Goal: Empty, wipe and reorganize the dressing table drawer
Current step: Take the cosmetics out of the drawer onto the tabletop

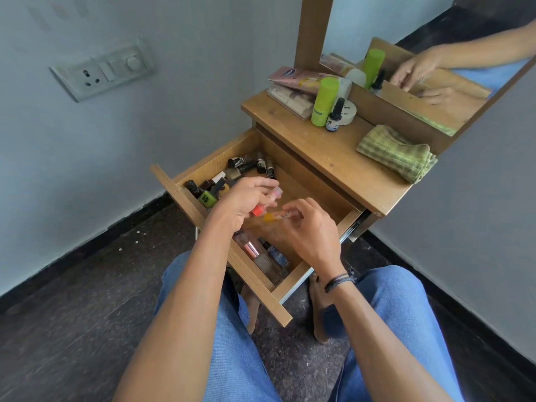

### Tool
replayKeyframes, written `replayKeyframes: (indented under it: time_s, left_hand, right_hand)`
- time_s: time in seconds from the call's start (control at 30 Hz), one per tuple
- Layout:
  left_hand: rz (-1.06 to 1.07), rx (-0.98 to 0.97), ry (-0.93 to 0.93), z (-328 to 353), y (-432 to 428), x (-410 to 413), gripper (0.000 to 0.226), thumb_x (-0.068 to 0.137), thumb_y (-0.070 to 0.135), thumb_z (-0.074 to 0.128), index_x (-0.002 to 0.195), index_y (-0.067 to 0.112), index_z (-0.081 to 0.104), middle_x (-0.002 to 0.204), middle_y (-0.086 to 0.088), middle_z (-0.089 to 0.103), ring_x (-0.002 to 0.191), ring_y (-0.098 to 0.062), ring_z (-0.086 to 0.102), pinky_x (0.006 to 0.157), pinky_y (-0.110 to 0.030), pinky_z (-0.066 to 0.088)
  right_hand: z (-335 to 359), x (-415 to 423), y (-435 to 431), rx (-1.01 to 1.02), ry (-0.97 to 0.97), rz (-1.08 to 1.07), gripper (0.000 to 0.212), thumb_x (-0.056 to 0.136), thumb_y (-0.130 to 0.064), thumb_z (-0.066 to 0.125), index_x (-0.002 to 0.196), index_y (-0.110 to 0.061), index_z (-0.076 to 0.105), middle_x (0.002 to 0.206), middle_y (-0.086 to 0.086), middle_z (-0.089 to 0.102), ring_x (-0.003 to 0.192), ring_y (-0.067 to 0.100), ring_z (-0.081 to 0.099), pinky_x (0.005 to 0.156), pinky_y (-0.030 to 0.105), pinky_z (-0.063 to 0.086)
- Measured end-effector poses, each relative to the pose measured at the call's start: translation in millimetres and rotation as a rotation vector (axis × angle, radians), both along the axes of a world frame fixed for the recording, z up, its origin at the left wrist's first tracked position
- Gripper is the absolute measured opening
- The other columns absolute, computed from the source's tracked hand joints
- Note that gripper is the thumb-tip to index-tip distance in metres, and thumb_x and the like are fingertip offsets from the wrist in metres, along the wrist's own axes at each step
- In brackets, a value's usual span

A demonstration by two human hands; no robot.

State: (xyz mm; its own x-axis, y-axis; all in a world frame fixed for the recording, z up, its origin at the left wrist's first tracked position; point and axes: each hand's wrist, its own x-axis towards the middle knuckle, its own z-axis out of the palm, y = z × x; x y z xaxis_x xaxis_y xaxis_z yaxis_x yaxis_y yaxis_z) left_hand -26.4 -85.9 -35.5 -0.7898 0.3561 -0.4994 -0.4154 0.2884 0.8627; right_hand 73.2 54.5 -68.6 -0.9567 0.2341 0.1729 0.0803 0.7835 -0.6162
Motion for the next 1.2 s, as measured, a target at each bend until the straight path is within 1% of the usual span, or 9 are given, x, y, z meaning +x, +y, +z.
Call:
replayKeyframes:
  time_s: [0.2, 0.33, 0.47, 0.6, 0.67, 0.77, 0.93, 1.03, 1.2]
  left_hand:
    - [-0.185, 0.042, -0.063, 2, 1, 3, 0.036, 0.097, 0.007, 0.062, 0.127, 0.026, 0.067, 0.118, 0.006, 0.074, 0.111, -0.019, 0.065, 0.097, -0.045, 0.049]
    - [-0.220, 0.073, -0.078, 3, 1, 4, 0.041, 0.098, 0.011, 0.063, 0.136, 0.026, 0.060, 0.123, 0.009, 0.071, 0.106, -0.015, 0.068, 0.088, -0.040, 0.053]
    - [-0.177, 0.072, -0.082, 3, 1, 4, 0.044, 0.093, 0.008, 0.068, 0.133, 0.027, 0.063, 0.123, 0.009, 0.071, 0.115, -0.017, 0.065, 0.086, -0.038, 0.055]
    - [-0.004, 0.137, -0.057, 2, -1, 1, 0.048, 0.090, -0.005, 0.066, 0.130, 0.022, 0.065, 0.121, -0.007, 0.072, 0.101, -0.023, 0.070, 0.081, -0.039, 0.060]
    - [0.165, 0.158, -0.022, -1, -5, -2, 0.051, 0.090, -0.010, 0.062, 0.130, 0.022, 0.065, 0.122, -0.012, 0.068, 0.097, -0.026, 0.070, 0.087, -0.045, 0.060]
    - [0.336, 0.165, 0.051, -2, -18, -9, 0.050, 0.092, -0.007, 0.061, 0.130, 0.025, 0.064, 0.125, -0.005, 0.065, 0.104, -0.024, 0.069, 0.089, -0.045, 0.060]
    - [0.387, 0.052, 0.351, 7, -47, -11, 0.045, 0.098, 0.013, 0.063, 0.139, 0.030, 0.055, 0.132, 0.008, 0.062, 0.117, -0.012, 0.062, 0.090, -0.031, 0.054]
    - [0.407, -0.025, 0.494, 7, -53, -5, 0.040, 0.101, 0.021, 0.061, 0.139, 0.032, 0.054, 0.131, 0.014, 0.059, 0.115, -0.006, 0.059, 0.086, -0.022, 0.053]
    - [0.508, -0.030, 0.546, 0, -52, -9, 0.043, 0.098, 0.013, 0.064, 0.135, 0.035, 0.058, 0.134, 0.012, 0.060, 0.117, -0.010, 0.062, 0.091, -0.030, 0.057]
  right_hand:
    - [8, -1, 7, -0.306, 0.047, -0.056, 0.026, 0.091, -0.024, 0.070, 0.113, -0.028, 0.058, 0.091, -0.018, 0.066, 0.078, 0.001, 0.065, 0.066, 0.019, 0.054]
    - [7, -3, 8, -0.367, 0.065, -0.096, 0.027, 0.090, -0.027, 0.075, 0.109, -0.031, 0.056, 0.085, -0.013, 0.071, 0.076, 0.002, 0.069, 0.070, 0.029, 0.060]
    - [7, -2, 4, -0.285, 0.072, -0.107, 0.020, 0.092, -0.030, 0.073, 0.109, -0.031, 0.061, 0.081, -0.018, 0.066, 0.073, 0.001, 0.065, 0.069, 0.029, 0.060]
    - [6, 1, 4, -0.202, 0.101, -0.150, 0.023, 0.096, -0.021, 0.064, 0.119, -0.025, 0.064, 0.085, -0.014, 0.066, 0.069, 0.001, 0.062, 0.069, 0.022, 0.052]
    - [6, 2, 2, -0.126, 0.083, -0.145, 0.023, 0.097, -0.017, 0.061, 0.119, -0.021, 0.064, 0.091, -0.010, 0.068, 0.069, 0.002, 0.060, 0.072, 0.023, 0.050]
    - [2, -1, -2, 0.034, 0.021, -0.090, 0.017, 0.097, -0.016, 0.060, 0.113, -0.018, 0.065, 0.097, -0.006, 0.069, 0.073, 0.009, 0.062, 0.071, 0.029, 0.056]
    - [-2, -3, -7, 0.216, -0.111, -0.014, 0.014, 0.096, -0.019, 0.058, 0.108, -0.016, 0.066, 0.096, -0.001, 0.068, 0.077, 0.017, 0.063, 0.066, 0.033, 0.058]
    - [4, -8, -9, 0.210, -0.208, 0.065, 0.020, 0.097, -0.027, 0.059, 0.111, -0.017, 0.067, 0.105, -0.002, 0.065, 0.089, 0.020, 0.065, 0.073, 0.038, 0.059]
    - [6, -39, -28, 0.103, -0.282, 0.245, 0.026, 0.095, -0.029, 0.066, 0.118, -0.018, 0.071, 0.112, 0.001, 0.063, 0.103, 0.021, 0.062, 0.089, 0.039, 0.056]
